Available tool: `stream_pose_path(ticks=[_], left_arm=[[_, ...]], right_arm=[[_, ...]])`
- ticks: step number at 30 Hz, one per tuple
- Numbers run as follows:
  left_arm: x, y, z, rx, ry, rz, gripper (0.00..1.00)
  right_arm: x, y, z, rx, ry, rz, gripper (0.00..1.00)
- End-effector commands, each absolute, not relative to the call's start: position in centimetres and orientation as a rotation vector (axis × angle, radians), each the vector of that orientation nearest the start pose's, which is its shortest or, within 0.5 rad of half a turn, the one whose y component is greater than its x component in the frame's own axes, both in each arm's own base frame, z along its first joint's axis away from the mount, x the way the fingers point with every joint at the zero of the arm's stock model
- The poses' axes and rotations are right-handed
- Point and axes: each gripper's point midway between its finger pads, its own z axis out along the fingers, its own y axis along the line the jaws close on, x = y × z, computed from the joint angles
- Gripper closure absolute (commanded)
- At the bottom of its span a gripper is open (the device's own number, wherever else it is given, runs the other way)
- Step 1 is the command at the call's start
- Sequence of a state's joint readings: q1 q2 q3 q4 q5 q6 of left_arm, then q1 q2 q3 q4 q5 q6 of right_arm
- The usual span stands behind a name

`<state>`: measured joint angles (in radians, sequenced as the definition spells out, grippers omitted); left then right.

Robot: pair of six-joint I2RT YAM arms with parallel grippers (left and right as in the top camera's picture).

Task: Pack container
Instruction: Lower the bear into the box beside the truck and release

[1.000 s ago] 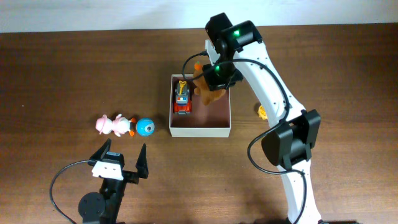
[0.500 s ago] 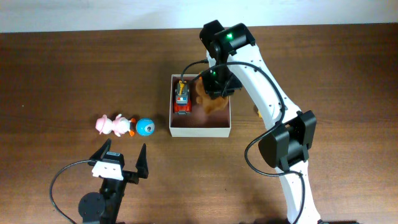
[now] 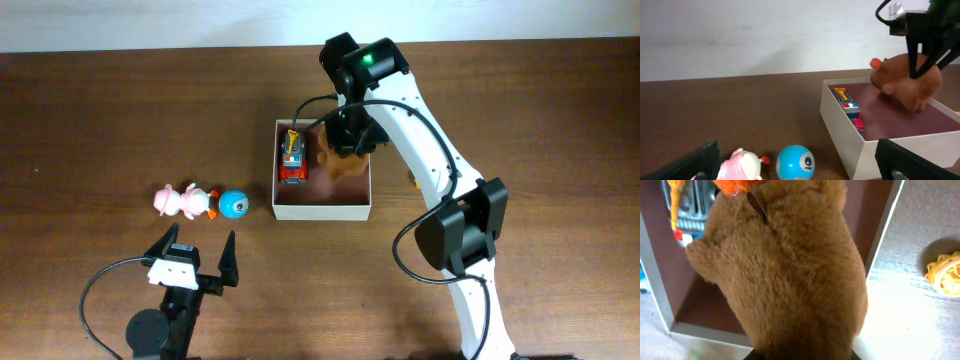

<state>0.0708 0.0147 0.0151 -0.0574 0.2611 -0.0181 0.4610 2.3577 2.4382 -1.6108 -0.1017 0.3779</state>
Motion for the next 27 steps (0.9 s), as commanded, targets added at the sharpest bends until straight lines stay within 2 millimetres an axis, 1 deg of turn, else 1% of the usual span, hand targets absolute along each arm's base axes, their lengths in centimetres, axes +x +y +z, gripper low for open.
stream_pose_path(ticks=[1,5,12,19,27], left_arm=[[24.3,-2.8,16.2,0.139,1.623,-0.163,0.01],[24.3,-2.8,16.2,0.139,1.623,-0.163,0.00],[24.3,-2.8,16.2,0.139,1.623,-0.163,0.00],[24.3,-2.8,16.2,0.139,1.623,-0.163,0.01],[24.3,-2.8,16.2,0.139,1.623,-0.163,0.00]], right_arm=[[40.4,22.1,12.3,-0.070,3.148,0.134,0.80],[40.4,22.2,11.4,-0.070,3.164,0.124,0.80],[40.5,22.1,10.5,-0.052,3.181,0.103,0.80],[41.1,21.9,9.6,-0.026,3.172,0.063,0.80],[41.0,21.8,8.3,-0.024,3.197,0.039,0.80]])
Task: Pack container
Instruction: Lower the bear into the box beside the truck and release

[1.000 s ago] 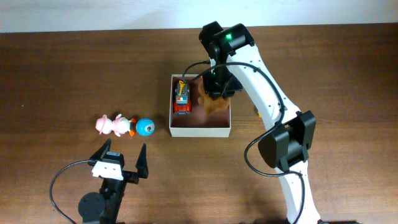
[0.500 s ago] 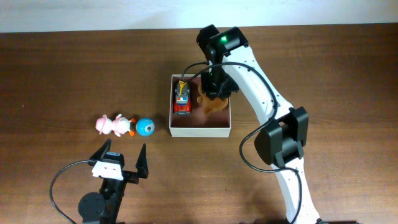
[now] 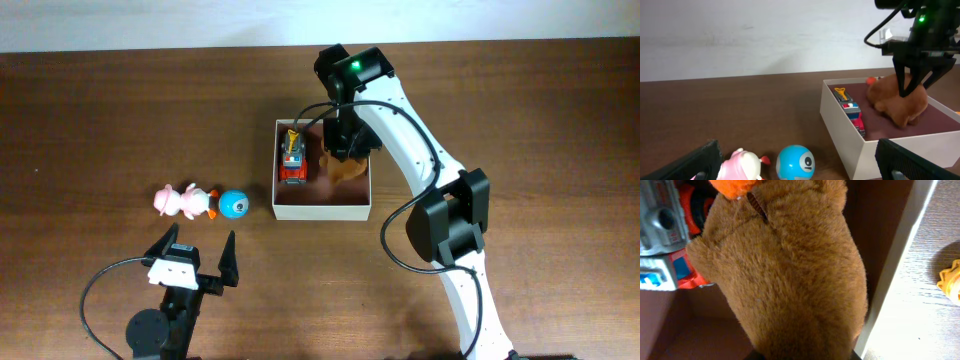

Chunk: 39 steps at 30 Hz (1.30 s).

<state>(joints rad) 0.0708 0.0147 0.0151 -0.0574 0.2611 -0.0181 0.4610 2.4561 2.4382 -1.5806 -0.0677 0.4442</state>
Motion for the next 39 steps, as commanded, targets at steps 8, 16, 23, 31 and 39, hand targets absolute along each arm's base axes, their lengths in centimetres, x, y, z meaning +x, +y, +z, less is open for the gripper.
stream_pose_path(ticks=[8,16,23,31,39], left_arm=[[24.3,-2.8,16.2,0.139,1.623,-0.163,0.00],[24.3,-2.8,16.2,0.139,1.623,-0.163,0.00],[24.3,-2.8,16.2,0.139,1.623,-0.163,0.00],[24.3,-2.8,16.2,0.139,1.623,-0.163,0.01],[24.3,-2.8,16.2,0.139,1.623,-0.163,0.00]], right_arm=[[41.7,22.0,8.1,-0.025,3.173,0.046,0.31],[42.4,22.3,8.6,-0.028,3.137,0.074,0.31],[42.6,22.7,10.8,-0.047,3.095,0.129,0.32],[42.8,23.6,13.1,-0.088,3.059,0.213,0.40],[41.6,25.5,13.0,-0.222,3.056,0.217,0.51]])
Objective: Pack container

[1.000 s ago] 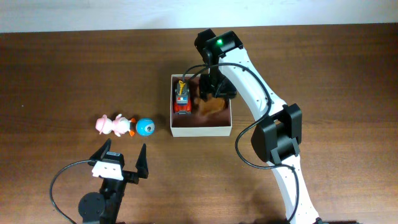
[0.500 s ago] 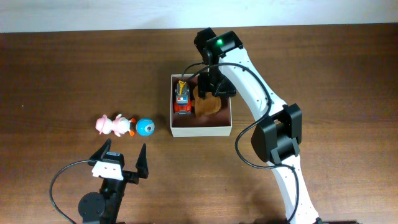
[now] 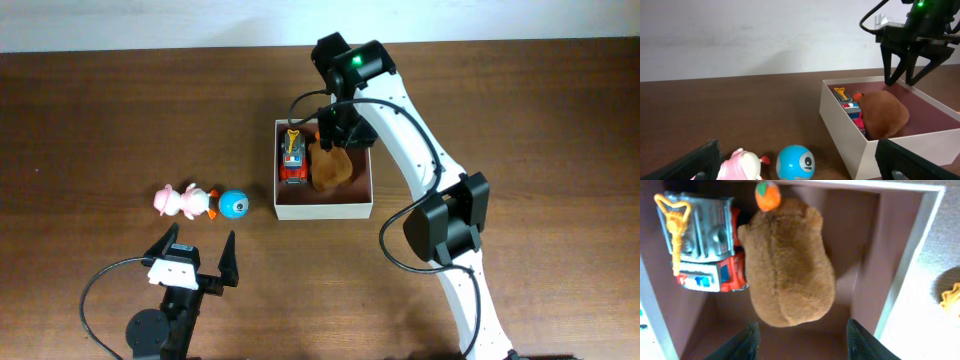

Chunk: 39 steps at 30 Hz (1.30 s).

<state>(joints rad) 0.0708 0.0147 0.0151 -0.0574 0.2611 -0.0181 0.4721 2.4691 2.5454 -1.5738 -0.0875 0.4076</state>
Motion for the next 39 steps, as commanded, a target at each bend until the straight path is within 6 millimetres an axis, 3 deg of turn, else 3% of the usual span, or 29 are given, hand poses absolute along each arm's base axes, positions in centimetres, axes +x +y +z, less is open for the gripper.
stream_pose_path(ticks=[1,4,7,9,26,34,39], left_arm=[[24.3,-2.8,16.2,0.139,1.623,-0.163,0.00],[24.3,-2.8,16.2,0.139,1.623,-0.163,0.00],[24.3,-2.8,16.2,0.139,1.623,-0.163,0.00],[24.3,-2.8,16.2,0.139,1.623,-0.163,0.00],[24.3,-2.8,16.2,0.139,1.623,-0.163,0.00],[24.3,-2.8,16.2,0.139,1.623,-0.163,0.00],[24.3,-2.8,16.2,0.139,1.623,-0.163,0.00]], right_arm=[[41.4,25.9,13.0,-0.242,3.055,0.215,0.53],[40.9,27.0,13.1,-0.282,3.044,0.223,0.67],[40.8,28.1,13.1,-0.313,3.022,0.235,0.91],[41.0,28.5,13.0,-0.321,3.006,0.236,0.96],[42.6,29.8,10.2,-0.322,2.967,0.279,0.96],[42.6,29.5,8.3,-0.318,2.985,0.255,0.96],[42.6,28.3,7.1,-0.310,2.998,0.155,0.96]])
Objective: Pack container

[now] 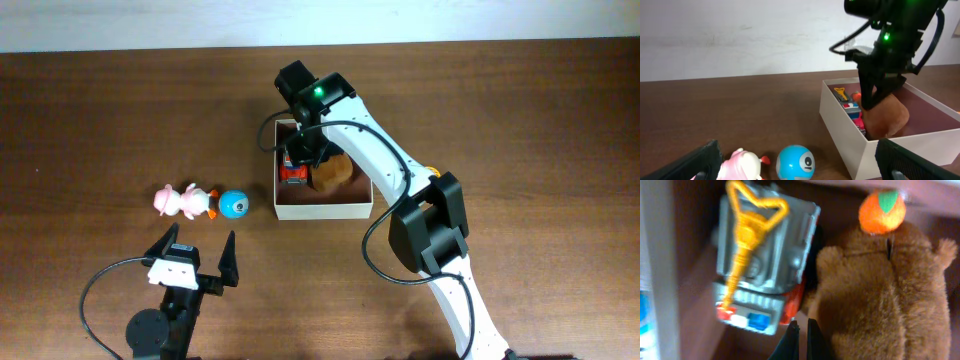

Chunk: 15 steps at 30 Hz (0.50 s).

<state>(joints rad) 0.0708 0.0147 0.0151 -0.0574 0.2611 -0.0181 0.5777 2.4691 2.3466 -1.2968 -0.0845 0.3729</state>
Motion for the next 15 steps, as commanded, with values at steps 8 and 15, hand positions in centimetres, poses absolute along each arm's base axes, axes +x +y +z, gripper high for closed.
stream_pose_path(ticks=[8,15], left_arm=[[24.3,-2.8,16.2,0.139,1.623,-0.163,0.00],[24.3,-2.8,16.2,0.139,1.623,-0.163,0.00]], right_arm=[[43.2,26.7,6.6,-0.289,2.974,0.018,0.96],[44.1,25.3,6.8,-0.237,2.933,-0.103,0.96]])
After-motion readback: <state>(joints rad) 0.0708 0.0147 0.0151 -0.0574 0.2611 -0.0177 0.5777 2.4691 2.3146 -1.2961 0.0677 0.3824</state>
